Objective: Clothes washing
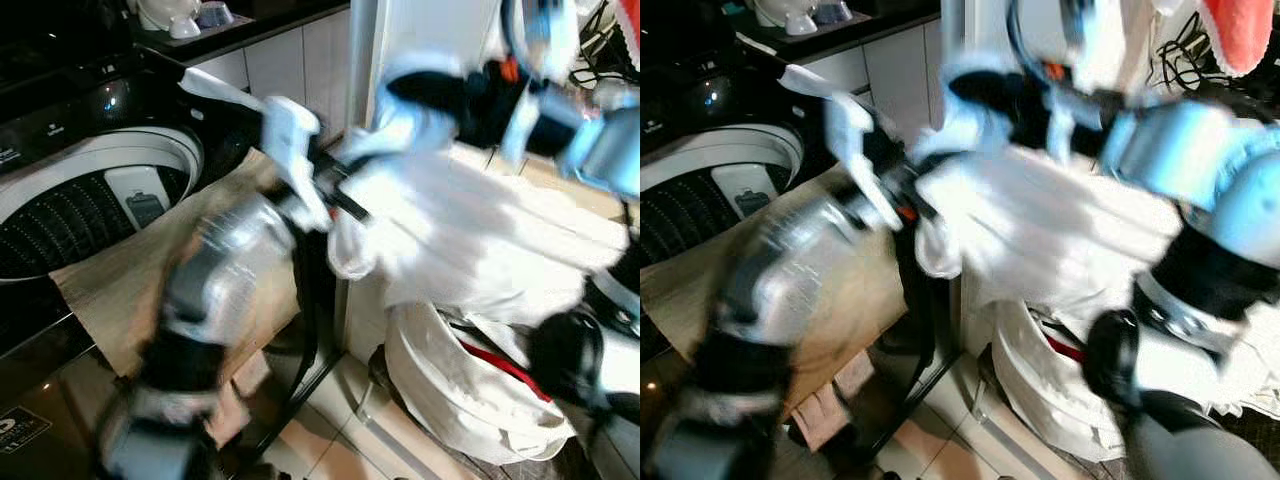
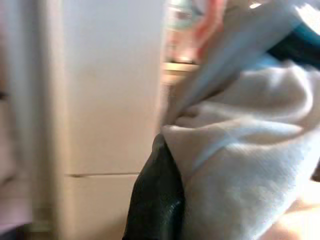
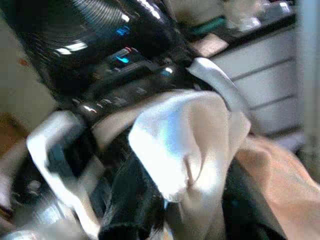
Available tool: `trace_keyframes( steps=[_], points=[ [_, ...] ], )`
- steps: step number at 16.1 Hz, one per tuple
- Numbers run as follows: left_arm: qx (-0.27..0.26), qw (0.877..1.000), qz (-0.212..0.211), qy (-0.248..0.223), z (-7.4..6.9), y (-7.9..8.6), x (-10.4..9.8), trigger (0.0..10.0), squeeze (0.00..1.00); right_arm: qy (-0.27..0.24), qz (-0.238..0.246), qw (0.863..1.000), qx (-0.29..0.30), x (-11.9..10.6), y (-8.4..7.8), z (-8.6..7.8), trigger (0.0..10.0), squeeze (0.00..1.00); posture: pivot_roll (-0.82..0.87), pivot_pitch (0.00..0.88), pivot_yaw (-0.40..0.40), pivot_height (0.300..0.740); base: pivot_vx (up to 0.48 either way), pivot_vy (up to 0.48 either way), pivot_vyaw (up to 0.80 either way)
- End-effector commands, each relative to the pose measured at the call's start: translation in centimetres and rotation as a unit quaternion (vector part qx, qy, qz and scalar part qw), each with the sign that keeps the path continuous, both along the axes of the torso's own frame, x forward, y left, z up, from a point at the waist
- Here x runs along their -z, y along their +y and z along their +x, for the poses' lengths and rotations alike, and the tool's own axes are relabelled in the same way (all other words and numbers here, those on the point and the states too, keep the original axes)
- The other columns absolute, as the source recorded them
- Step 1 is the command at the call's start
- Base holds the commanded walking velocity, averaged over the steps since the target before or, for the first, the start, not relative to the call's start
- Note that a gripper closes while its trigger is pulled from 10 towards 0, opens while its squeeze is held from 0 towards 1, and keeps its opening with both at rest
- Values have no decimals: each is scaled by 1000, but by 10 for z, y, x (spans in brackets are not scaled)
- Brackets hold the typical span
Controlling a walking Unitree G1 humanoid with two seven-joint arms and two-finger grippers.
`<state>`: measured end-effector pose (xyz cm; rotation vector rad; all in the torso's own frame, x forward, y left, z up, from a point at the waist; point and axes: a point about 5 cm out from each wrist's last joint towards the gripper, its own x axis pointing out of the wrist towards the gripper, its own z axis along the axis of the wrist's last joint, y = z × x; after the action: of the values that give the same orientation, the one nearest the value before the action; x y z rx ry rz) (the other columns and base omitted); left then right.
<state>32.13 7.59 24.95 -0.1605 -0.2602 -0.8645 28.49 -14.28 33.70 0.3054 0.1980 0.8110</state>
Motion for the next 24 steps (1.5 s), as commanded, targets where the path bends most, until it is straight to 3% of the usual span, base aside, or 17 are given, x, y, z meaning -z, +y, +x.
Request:
trace_keyframes(
  steps=[1, 2, 3, 8, 9, 10, 11, 12, 14, 15, 17, 19, 20, 21, 22, 23, 24],
  points=[
    [-20, 1000, -3, -18, 3, 5, -8, 0, 0, -25, -8, 999, -23, -7, 5, -8, 10000, 1000, -92, 0, 64, 740, 0, 0, 0],
    [-42, 999, 15, -29, 8, 16, -13, 0, 0, -34, -21, 999, -17, -5, -2, -12, 10000, 1000, -85, 0, 64, 740, 0, 0, 0],
    [-80, 994, 50, -46, 19, 36, -24, 0, 0, -58, -59, 997, 14, -5, -23, -24, 10000, 0, -78, 0, 69, 740, 0, 0, 0],
    [-156, 978, 116, -75, 40, 69, -45, 0, 0, -115, -110, 986, 53, 0, -58, -47, 10000, 0, -81, 0, 87, 740, 0, 0, 0],
    [-171, 974, 123, -82, 43, 72, -50, 0, 0, -106, -109, 987, 48, 4, -58, -48, 10000, 580, -75, 0, 85, 740, 0, 0, 0],
    [-184, 970, 130, -88, 46, 75, -54, 0, 0, -99, -110, 988, 46, 7, -58, -48, 10000, 725, -70, 0, 80, 740, 0, 0, 0],
    [-217, 960, 139, -105, 53, 83, -69, 0, 0, -97, -114, 988, 43, 11, -56, -48, 10000, 612, -59, 0, 72, 740, 0, 0, 0],
    [-283, 933, 167, -145, 62, 97, -96, 0, 0, -98, -119, 987, 37, 15, -54, -47, 10000, 0, -56, 0, 72, 740, 0, 0, 0],
    [-537, 727, 271, -332, 46, 148, -211, 0, 0, -111, -124, 986, 15, 22, -43, -44, 10000, 0, -57, 0, 81, 740, 0, 0, 0],
    [-575, 669, 303, -359, 38, 155, -228, 0, 0, -113, -123, 986, 9, 23, -39, -44, 10000, 0, -60, 0, 88, 740, 0, 0, 0],
    [-620, 591, 363, -367, 36, 167, -230, 0, 0, -110, -122, 986, 1, 29, -33, -46, 10000, 0, -66, 0, 92, 740, 0, 0, 0],
    [-671, 533, 362, -368, 35, 183, -227, 0, 0, -110, -120, 987, -1, 33, -31, -46, 10000, 0, -65, 0, 89, 740, 0, 0, 0],
    [-675, 530, 368, -356, 41, 190, -218, 0, 0, -112, -118, 987, -4, 35, -29, -46, 10000, 0, -61, 0, 85, 740, 0, 0, 0],
    [-642, 594, 375, -308, 58, 184, -190, 0, 0, -111, -116, 987, -12, 37, -26, -46, 10000, 0, -56, 0, 77, 740, 0, 0, 0],
    [-623, 619, 383, -287, 66, 180, -176, 0, 0, -111, -115, 987, -14, 38, -24, -45, 10000, 0, -56, 0, 76, 740, 0, 0, 0],
    [-559, 719, 359, -202, 84, 167, -131, 0, 0, -105, -116, 988, -13, 42, -20, -42, 10000, 0, -57, 0, 75, 740, 0, 0, 0],
    [-521, 771, 335, -147, 91, 159, -105, 0, 0, -100, -117, 988, -11, 44, -18, -41, 10000, 0, -58, 0, 73, 740, 0, 0, 0]
  ],
)
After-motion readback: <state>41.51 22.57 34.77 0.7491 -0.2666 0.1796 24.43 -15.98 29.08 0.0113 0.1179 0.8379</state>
